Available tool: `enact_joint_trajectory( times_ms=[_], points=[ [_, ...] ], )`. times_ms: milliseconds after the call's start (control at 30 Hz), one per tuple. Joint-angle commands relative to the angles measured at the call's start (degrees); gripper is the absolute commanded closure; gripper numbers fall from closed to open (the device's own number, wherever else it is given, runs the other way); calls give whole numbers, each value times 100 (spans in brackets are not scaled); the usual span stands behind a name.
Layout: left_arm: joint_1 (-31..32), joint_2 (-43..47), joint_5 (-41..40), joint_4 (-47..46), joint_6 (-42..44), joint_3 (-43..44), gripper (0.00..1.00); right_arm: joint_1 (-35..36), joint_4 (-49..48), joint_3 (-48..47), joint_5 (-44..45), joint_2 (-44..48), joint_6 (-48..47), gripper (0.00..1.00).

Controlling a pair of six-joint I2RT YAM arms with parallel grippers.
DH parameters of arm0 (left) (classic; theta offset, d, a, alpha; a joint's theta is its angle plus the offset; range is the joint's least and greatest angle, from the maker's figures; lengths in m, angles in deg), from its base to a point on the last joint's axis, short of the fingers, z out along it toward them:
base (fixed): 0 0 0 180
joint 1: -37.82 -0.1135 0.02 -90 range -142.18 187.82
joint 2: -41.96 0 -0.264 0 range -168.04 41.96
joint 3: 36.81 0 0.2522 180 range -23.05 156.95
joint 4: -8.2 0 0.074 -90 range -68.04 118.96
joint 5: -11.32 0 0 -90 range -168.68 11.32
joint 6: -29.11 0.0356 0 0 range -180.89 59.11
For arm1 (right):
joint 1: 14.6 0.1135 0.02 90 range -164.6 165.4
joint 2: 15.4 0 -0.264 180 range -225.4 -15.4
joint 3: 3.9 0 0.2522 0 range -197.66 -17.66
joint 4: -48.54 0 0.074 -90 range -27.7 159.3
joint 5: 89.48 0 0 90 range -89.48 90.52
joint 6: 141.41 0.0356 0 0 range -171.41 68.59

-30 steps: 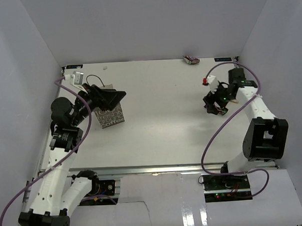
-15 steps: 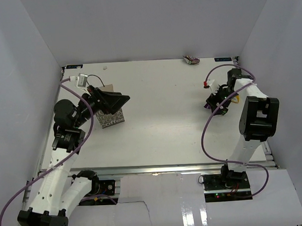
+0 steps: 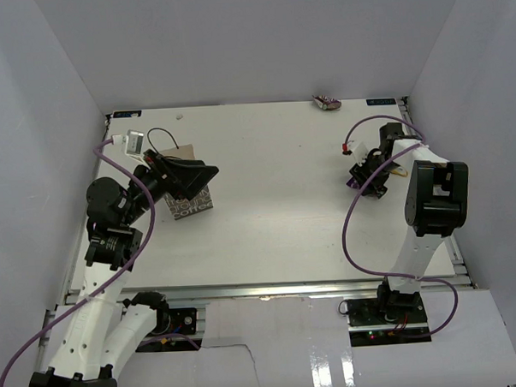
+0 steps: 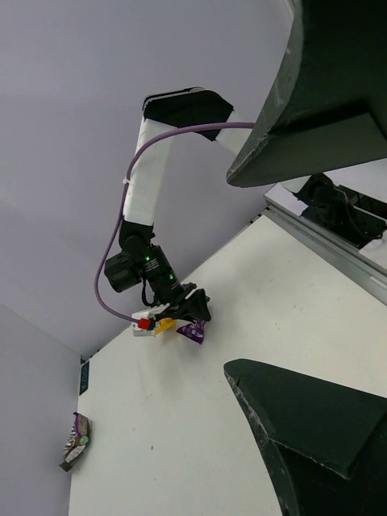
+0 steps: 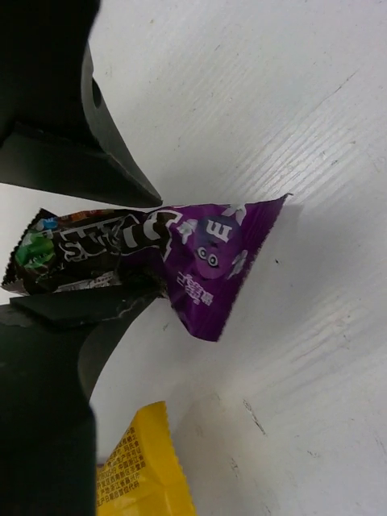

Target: Place the snacks into the paper bag

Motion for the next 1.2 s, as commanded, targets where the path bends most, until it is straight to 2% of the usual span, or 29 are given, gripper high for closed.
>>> enact_joint_trajectory(
  times_ms=[0, 267, 367, 467, 567, 600, 667, 700, 767, 900, 967, 1067, 1100, 1167],
  points=[
    [19, 101, -105, 94, -21, 229, 2, -6, -123, 141, -62, -4, 106, 52],
    [19, 233, -236, 182, 41, 291, 2, 143, 262, 150, -675, 127, 194, 79],
    [19, 259, -315, 173, 50, 361, 2, 406, 639, 62, -1394, 522, 10, 82],
    [19, 259, -395, 94, 85, 493, 2, 1056, 1141, -218, -2135, 1040, -323, 82],
    [19, 233, -447, -20, 120, 634, 2, 1943, 1318, -797, -2601, 1261, -377, 82],
    [19, 242, -465, -90, 120, 660, 2, 2441, 1301, -1008, -2672, 1261, -255, 82],
    [19, 259, -500, -161, 120, 713, 2, 2954, 1073, -1754, -2673, 1130, -1, 83],
    [19, 294, -518, -213, 111, 713, 2, 3435, 959, -2053, -2646, 1043, 140, 83],
    [19, 347, -544, -240, 103, 713, 2, 4025, 600, -2999, -2410, 666, 824, 86],
    [19, 575, -676, -214, 76, 617, 2, 4730, -734, -4549, -1812, -169, 2248, 92],
    [19, 751, -746, -161, 59, 573, 2, 4985, -1219, -5216, -1487, -625, 2882, 92],
    [27, 962, -887, 85, 120, 599, 2, 5197, -2151, -5597, -1047, -996, 3356, 92],
    [28, 1006, -965, 233, 181, 634, 2, 5232, -2675, -5563, -916, -1023, 3445, 92],
    [19, 1129, -1036, 365, 252, 678, 2, 5294, -3109, -5484, -818, -1120, 3595, 92]
  ],
)
